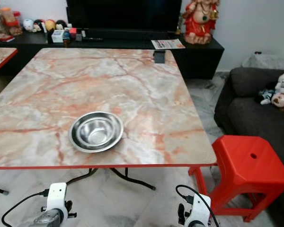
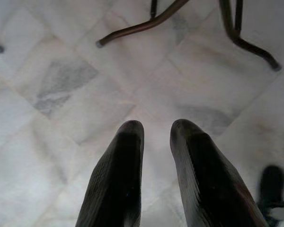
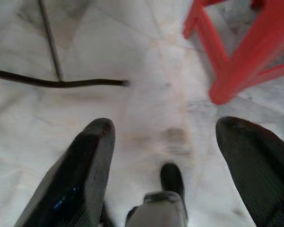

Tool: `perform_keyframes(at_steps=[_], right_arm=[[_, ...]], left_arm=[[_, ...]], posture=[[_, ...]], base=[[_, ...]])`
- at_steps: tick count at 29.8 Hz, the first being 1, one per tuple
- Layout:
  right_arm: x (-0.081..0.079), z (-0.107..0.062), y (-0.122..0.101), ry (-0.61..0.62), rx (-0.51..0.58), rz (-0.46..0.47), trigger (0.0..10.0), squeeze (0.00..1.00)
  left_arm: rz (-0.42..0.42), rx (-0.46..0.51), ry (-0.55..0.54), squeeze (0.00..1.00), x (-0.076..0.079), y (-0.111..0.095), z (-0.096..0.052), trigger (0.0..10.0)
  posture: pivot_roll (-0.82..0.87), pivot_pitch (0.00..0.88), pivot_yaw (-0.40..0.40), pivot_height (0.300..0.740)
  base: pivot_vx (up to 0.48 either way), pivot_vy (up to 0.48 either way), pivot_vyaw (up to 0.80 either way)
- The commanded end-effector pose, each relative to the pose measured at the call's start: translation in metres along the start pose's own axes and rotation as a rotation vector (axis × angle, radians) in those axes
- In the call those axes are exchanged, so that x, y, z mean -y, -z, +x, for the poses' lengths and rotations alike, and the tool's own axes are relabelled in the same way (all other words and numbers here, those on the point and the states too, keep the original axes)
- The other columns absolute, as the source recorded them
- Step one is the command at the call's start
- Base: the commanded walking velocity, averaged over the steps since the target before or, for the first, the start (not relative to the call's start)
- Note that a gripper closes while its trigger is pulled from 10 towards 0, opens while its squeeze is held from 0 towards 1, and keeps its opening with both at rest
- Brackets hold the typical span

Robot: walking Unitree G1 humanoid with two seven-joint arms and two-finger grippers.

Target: Setting the table

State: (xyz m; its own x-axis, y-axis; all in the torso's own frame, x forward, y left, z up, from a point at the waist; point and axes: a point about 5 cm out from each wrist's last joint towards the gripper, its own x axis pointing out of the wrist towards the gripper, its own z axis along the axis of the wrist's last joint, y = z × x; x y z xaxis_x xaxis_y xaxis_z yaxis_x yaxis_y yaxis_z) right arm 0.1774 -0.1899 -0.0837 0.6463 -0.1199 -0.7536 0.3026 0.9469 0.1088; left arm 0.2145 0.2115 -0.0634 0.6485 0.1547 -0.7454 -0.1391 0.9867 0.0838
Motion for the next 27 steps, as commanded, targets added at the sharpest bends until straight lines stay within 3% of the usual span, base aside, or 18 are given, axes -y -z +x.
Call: perform_keyframes(at_steps=[1,16,24,27], right_arm=[[0.0072,-0.0004,-0.0019,0.026,0.011,0.013,10.0,0.0],[0.0031,0.0005,-0.0032,0.015,0.012,0.005,10.0,0.0],[0.0026,0.0005,-0.0033,0.011,0.013,-0.005,10.0,0.0],[0.0029,0.0004,-0.0026,0.018,0.01,0.008,10.0,0.0]], left_arm=[[0.013,-0.008,0.001,0.0,0.0032,-0.0012,0.0006,10.0],[0.003,-0.02,-0.022,0.0,-0.0016,0.0033,-0.0003,10.0],[0.004,-0.022,-0.031,0.0,-0.0026,0.0035,-0.0004,10.0],[-0.047,-0.016,-0.048,0.0,-0.0044,0.0013,0.0,10.0]], posture=[[-0.05,0.0,0.015,0.74],[-0.04,0.0,0.014,0.74],[-0.04,0.0,0.014,0.74],[-0.04,0.0,0.01,0.74]], base=[[0.0,0.0,0.0],[0.0,0.032,0.0],[0.0,0.188,0.0],[0.0,0.261,0.0]])
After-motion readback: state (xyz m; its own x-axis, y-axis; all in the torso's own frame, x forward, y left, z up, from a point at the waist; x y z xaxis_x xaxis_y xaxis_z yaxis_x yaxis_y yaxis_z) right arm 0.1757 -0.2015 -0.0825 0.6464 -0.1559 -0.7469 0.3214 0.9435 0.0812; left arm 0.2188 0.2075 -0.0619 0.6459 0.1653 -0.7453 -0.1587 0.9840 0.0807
